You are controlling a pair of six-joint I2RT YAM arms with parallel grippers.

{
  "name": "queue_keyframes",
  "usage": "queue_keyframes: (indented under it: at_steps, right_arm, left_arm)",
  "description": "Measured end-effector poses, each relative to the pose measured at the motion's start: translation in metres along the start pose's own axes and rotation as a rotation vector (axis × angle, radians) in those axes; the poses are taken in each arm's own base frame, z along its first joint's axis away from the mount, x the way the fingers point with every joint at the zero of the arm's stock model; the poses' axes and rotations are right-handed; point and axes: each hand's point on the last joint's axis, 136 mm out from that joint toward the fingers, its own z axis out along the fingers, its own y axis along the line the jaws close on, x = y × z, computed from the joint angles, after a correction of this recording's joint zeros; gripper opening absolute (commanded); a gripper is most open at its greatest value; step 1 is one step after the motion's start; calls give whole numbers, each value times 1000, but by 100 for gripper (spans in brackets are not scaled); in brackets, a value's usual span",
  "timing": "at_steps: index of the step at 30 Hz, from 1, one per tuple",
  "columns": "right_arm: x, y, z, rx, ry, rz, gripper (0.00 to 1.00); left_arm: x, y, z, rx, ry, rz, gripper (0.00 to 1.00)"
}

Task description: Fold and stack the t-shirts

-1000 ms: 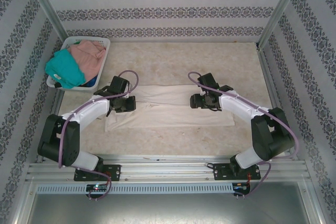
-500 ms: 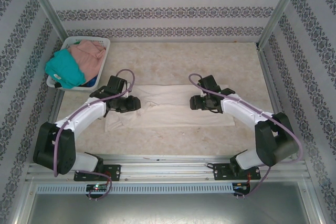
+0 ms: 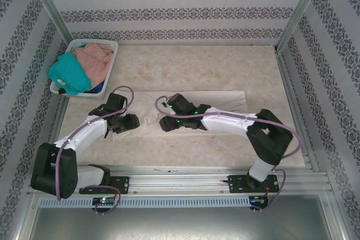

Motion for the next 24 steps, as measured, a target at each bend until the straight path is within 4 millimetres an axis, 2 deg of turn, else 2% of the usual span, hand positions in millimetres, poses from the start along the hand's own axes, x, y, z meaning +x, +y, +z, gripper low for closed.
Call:
queue_keyframes:
  at_steps: [4,8,13,17,20,24]
  right_arm:
    - [-7,20,22,-23,-22,-68,61]
    - [-11,18,40,-5,-22,-109,59]
    - [-15,17,57,10,-16,-142,55]
    - [-19,16,65,22,-18,-161,54]
    - [-24,19,72,28,-24,-172,55]
    - [-20,22,80,37,-14,-199,61]
  left_arm:
    - [7,7,14,-21,49,-16,37]
    - [4,8,17,-14,52,-22,22]
    - [-4,2,11,8,29,-18,15]
    - [-10,0,6,27,6,-18,3]
    - [-10,-1,4,39,7,-27,0]
    - [-16,2,-4,53,-21,-50,0]
